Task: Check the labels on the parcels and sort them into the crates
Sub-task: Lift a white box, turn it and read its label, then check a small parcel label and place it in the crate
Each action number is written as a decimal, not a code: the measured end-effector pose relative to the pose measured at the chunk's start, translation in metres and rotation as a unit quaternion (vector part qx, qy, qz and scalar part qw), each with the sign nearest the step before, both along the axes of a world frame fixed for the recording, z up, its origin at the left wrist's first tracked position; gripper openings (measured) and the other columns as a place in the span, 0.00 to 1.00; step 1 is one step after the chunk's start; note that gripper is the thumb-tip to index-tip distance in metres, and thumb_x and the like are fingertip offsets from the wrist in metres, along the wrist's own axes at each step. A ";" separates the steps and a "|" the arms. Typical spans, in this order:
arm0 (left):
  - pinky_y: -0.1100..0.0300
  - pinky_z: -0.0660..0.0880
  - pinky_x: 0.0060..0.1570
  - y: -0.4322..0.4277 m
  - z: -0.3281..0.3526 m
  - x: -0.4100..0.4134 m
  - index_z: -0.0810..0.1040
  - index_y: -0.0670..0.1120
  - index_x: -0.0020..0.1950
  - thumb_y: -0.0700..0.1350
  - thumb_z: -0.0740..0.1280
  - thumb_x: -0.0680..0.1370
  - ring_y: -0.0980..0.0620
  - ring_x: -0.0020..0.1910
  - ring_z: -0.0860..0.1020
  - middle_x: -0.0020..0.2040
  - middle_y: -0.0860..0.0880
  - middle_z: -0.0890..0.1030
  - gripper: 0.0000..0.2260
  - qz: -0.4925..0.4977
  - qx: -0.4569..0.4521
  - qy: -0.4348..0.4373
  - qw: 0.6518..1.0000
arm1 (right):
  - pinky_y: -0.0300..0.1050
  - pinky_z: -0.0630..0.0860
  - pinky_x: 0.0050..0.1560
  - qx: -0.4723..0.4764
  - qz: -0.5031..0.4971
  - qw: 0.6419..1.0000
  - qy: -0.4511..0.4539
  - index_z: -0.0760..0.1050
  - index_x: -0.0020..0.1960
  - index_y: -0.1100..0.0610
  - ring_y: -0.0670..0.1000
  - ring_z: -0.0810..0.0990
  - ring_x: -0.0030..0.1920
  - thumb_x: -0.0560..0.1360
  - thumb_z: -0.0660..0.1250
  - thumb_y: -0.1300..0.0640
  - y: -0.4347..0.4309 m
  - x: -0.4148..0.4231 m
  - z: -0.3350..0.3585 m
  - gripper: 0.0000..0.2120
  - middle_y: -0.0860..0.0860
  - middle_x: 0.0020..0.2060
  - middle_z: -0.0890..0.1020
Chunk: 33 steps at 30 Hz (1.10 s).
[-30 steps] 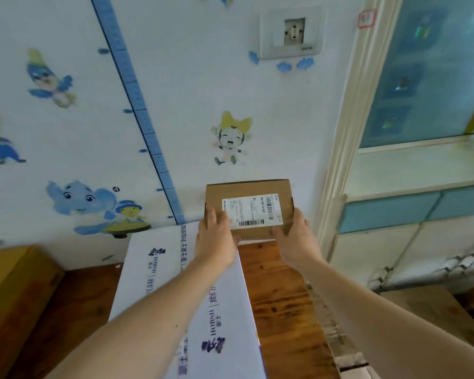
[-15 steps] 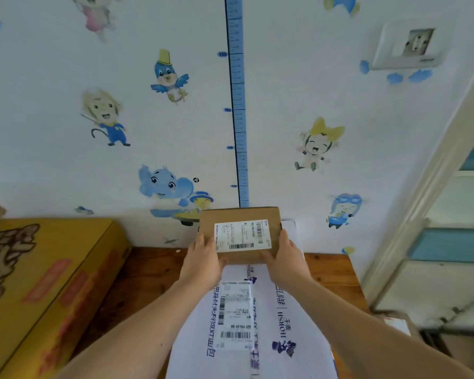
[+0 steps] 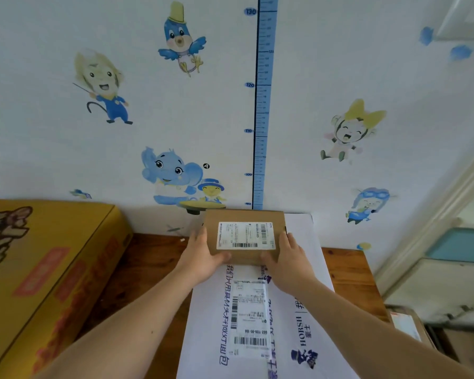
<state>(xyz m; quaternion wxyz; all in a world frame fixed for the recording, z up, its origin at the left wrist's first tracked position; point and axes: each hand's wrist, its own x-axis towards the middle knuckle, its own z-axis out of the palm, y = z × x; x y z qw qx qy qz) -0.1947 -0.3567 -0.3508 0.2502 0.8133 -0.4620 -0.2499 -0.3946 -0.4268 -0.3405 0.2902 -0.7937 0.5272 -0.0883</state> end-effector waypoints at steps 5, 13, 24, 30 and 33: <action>0.46 0.71 0.67 -0.018 -0.009 0.019 0.59 0.56 0.76 0.56 0.75 0.70 0.51 0.67 0.72 0.69 0.52 0.73 0.39 0.004 -0.002 0.053 0.999 | 0.53 0.70 0.69 0.010 -0.007 1.000 0.003 0.54 0.76 0.58 0.57 0.66 0.70 0.81 0.58 0.45 -0.015 0.013 -0.001 0.29 0.54 0.74 0.61; 0.42 0.70 0.67 -0.033 -0.011 0.028 0.59 0.58 0.76 0.60 0.74 0.67 0.50 0.68 0.70 0.70 0.50 0.71 0.42 -0.006 -0.011 0.084 0.996 | 0.54 0.74 0.62 0.027 -0.037 0.999 0.004 0.60 0.71 0.57 0.56 0.70 0.63 0.80 0.59 0.48 -0.029 0.021 0.000 0.24 0.53 0.65 0.66; 0.47 0.57 0.76 0.012 0.025 0.034 0.46 0.51 0.81 0.57 0.67 0.78 0.47 0.79 0.54 0.81 0.49 0.53 0.40 -0.025 0.005 0.051 0.998 | 0.58 0.69 0.68 -0.006 -0.033 0.999 0.021 0.54 0.77 0.49 0.57 0.61 0.73 0.76 0.57 0.38 -0.002 0.009 0.031 0.33 0.54 0.75 0.59; 0.46 0.57 0.76 0.056 0.049 0.042 0.48 0.52 0.81 0.61 0.65 0.78 0.46 0.79 0.53 0.81 0.48 0.52 0.39 -0.044 0.038 -0.024 0.998 | 0.55 0.63 0.72 -0.024 -0.007 0.998 0.061 0.65 0.73 0.49 0.58 0.62 0.70 0.79 0.57 0.49 0.037 0.011 0.056 0.23 0.52 0.71 0.64; 0.49 0.56 0.76 0.086 0.063 0.048 0.50 0.51 0.81 0.60 0.65 0.78 0.46 0.79 0.54 0.81 0.47 0.53 0.37 -0.042 0.038 -0.047 0.997 | 0.56 0.71 0.65 -0.027 -0.009 0.998 0.055 0.63 0.73 0.47 0.54 0.66 0.66 0.71 0.53 0.37 0.055 0.012 0.061 0.32 0.50 0.67 0.69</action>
